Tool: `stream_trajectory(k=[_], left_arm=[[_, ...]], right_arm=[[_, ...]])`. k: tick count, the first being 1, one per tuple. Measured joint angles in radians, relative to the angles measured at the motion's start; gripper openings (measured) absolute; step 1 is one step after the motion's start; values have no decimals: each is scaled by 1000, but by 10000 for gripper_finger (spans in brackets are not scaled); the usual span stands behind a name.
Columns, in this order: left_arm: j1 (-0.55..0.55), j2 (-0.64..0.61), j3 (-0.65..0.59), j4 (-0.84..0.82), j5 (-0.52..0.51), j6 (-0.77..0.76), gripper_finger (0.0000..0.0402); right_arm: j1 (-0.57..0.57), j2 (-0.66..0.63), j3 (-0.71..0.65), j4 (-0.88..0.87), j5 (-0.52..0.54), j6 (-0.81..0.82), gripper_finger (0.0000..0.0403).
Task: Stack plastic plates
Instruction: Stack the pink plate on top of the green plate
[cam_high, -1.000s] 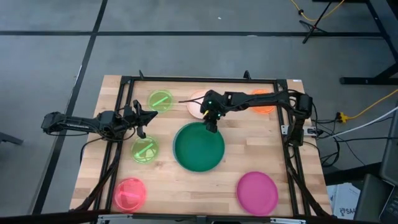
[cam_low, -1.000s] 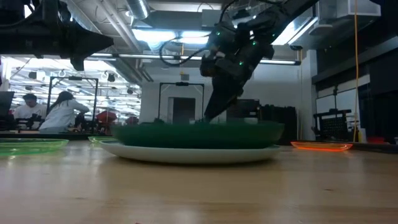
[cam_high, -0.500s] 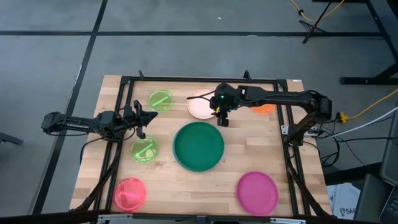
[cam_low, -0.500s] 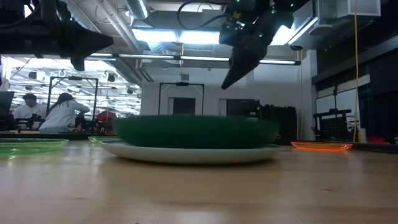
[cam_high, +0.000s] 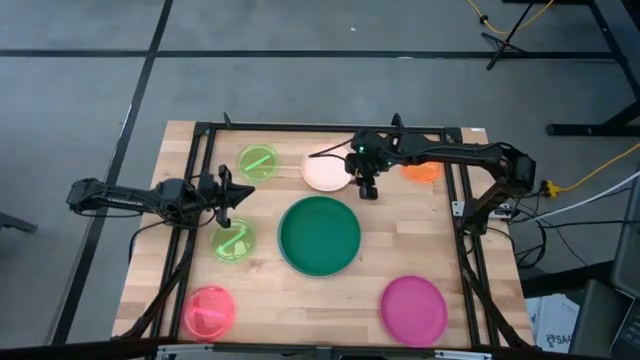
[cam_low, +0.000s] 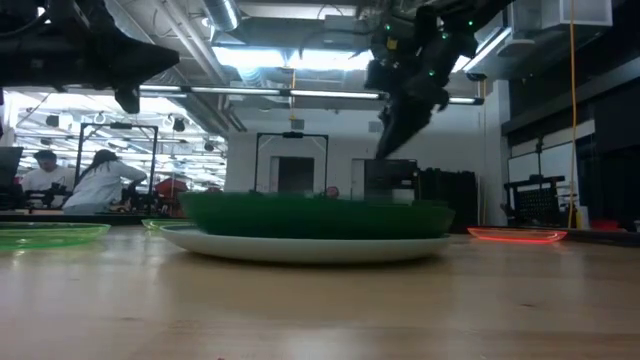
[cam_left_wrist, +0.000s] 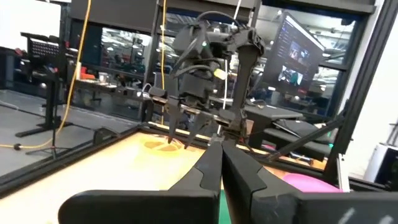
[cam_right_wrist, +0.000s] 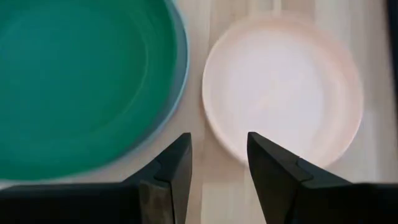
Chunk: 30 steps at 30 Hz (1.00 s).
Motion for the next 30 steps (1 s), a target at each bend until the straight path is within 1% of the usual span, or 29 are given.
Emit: stream_trajectory(k=[3, 7, 12, 15, 19, 30], left_arm=[[-18, 20, 0, 6, -2, -11, 4], [-27, 59, 0, 54, -4, -15, 4], [-29, 125, 0, 112, -12, -18, 4], [-29, 161, 0, 161, -67, -19, 4], [-29, 177, 0, 201, -136, -19, 4], [-27, 179, 0, 201, -138, 19, 4]], right_arm=[[16, -15, -8, -100, -18, 34, 143], [83, -48, -8, -169, -34, 78, 143], [193, -102, -8, -185, -33, 140, 143], [257, -122, -8, -199, -26, 185, 143], [338, -140, -7, -219, -25, 261, 143], [510, -146, -7, -274, -23, 452, 143]])
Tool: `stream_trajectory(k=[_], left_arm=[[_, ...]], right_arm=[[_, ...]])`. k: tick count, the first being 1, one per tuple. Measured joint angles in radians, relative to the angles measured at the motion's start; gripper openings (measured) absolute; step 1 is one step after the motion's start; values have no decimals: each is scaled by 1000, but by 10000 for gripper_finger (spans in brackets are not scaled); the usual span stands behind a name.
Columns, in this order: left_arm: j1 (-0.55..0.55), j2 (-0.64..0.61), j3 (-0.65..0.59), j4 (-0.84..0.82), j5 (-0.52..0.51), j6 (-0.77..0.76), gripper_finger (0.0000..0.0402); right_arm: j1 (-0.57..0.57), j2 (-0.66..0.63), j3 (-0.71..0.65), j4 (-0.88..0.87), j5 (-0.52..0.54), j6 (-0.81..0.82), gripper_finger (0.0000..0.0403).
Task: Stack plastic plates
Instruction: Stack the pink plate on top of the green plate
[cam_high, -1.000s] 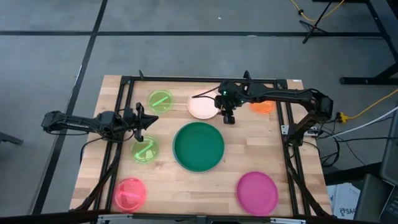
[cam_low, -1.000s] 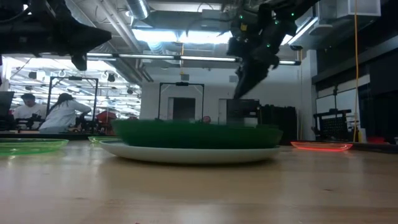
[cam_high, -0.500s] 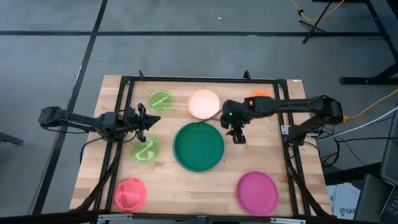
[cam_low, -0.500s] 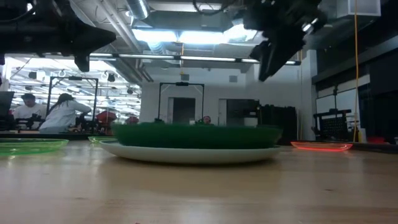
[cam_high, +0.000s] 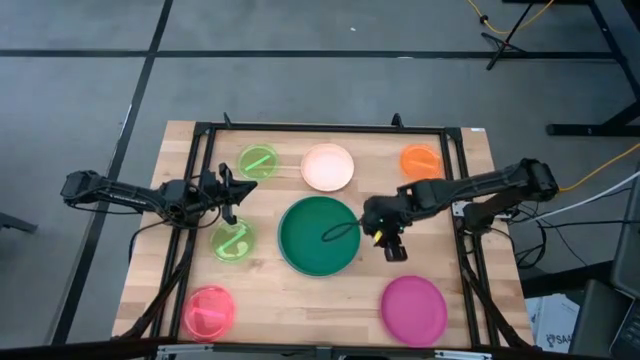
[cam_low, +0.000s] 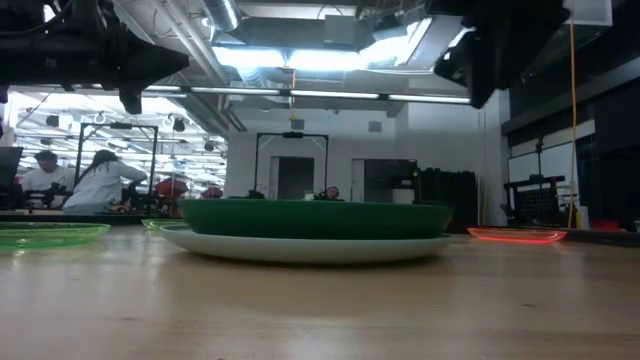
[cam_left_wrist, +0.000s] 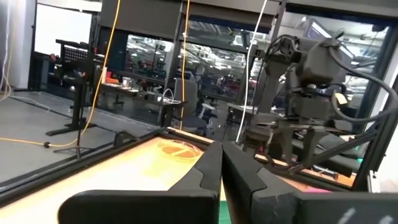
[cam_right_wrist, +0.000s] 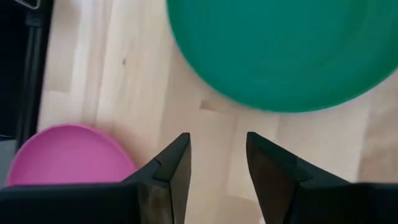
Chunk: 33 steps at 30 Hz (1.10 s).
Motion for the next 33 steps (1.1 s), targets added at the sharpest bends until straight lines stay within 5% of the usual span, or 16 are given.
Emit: stream_trajectory(k=[24, 33], left_arm=[[2, 0, 0, 113, -3, 158, 4], [2, 0, 0, 111, -3, 150, 4]], right_arm=[[297, 0, -2, -101, 139, 363, 143], [347, -124, -212, 24, 139, 501, 143]])
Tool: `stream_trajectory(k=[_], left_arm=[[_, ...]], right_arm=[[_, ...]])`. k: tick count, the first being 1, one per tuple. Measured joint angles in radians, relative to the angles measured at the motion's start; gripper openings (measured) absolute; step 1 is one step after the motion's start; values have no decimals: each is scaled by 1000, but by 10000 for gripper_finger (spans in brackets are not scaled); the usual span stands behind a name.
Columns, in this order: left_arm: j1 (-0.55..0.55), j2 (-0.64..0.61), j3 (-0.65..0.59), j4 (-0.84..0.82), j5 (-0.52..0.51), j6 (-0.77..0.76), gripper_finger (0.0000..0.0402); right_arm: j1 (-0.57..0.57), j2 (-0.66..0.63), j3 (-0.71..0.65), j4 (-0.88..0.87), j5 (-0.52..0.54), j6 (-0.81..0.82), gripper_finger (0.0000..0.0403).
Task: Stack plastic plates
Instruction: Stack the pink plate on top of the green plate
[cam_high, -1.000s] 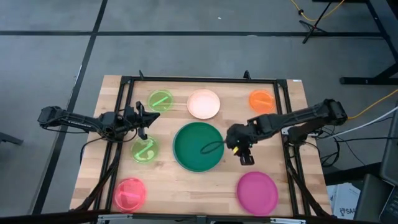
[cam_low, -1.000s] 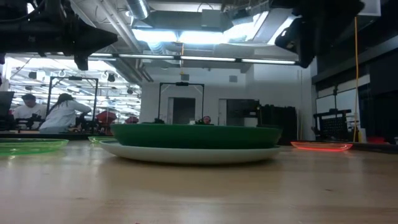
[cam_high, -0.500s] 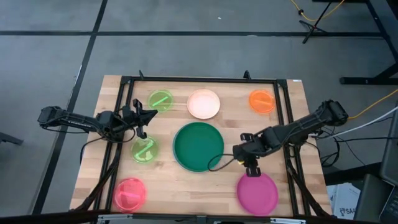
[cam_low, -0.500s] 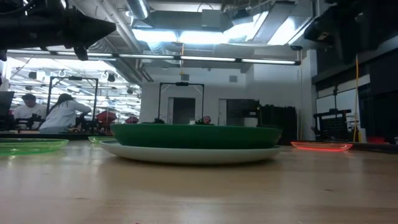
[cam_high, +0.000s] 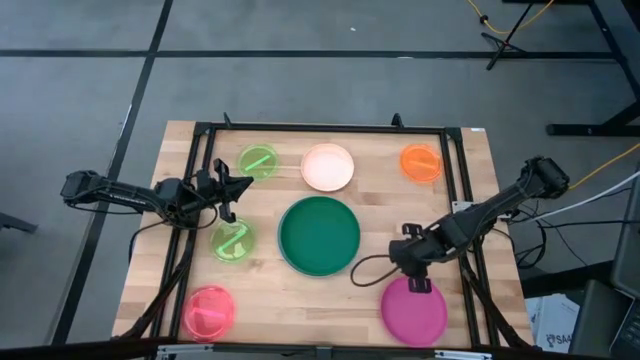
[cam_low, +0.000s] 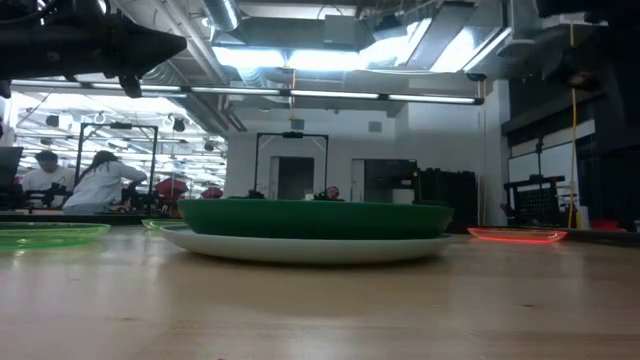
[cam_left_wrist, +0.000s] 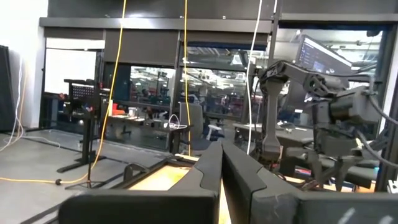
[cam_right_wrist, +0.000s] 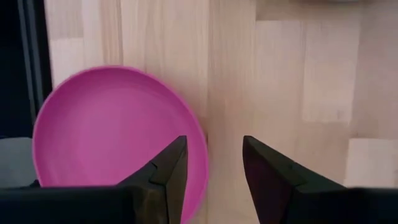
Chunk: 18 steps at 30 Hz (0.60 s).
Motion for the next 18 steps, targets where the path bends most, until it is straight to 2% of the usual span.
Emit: stream_trajectory(k=[6, 11, 18], left_arm=[[0, 0, 0, 3, -8, 2, 4], [0, 0, 0, 2, -55, 2, 4], [0, 0, 0, 0, -56, 1, 4]], right_arm=[[-2, -106, -108, 72, -2, 100, 143], [19, -115, -143, 104, -22, 138, 143], [71, -105, -259, 249, -29, 116, 143]])
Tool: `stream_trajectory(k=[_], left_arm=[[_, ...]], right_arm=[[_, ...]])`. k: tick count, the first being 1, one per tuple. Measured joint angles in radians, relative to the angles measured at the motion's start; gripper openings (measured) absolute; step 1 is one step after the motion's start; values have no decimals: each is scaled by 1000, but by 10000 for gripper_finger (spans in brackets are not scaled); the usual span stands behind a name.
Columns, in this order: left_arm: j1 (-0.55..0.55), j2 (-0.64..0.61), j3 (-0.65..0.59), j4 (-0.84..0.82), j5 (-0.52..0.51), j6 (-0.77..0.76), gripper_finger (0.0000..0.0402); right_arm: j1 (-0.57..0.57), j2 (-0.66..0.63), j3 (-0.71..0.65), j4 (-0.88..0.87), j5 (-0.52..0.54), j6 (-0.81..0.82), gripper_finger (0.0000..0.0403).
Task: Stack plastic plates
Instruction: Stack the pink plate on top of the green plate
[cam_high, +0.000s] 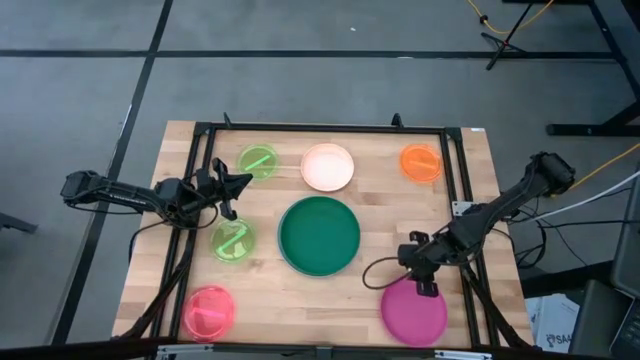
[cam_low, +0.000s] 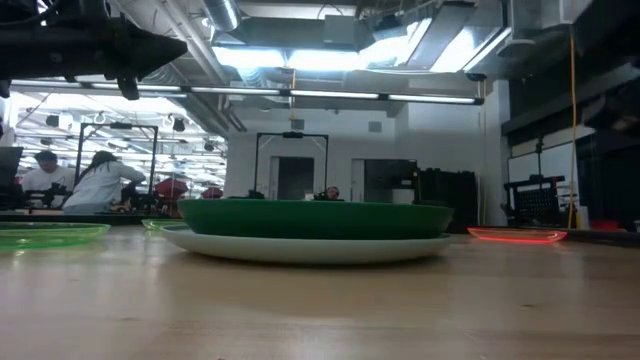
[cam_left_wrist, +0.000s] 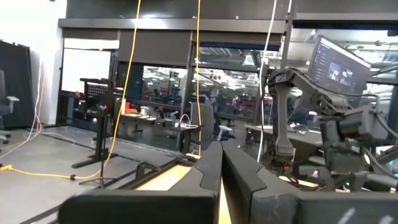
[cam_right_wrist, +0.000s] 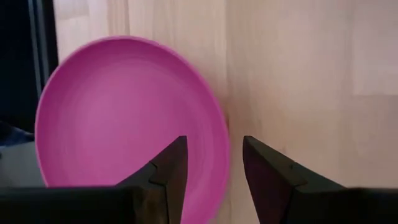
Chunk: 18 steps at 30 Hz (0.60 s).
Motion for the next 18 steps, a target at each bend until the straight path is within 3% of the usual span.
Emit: stream_trajectory(k=[6, 18], left_arm=[[0, 0, 0, 0, 2, 0, 4], [0, 0, 0, 3, -3, 21, 4]], right_arm=[[-1, 2, -101, 163, -24, 30, 143], [-1, 93, -153, 262, -19, 20, 143]])
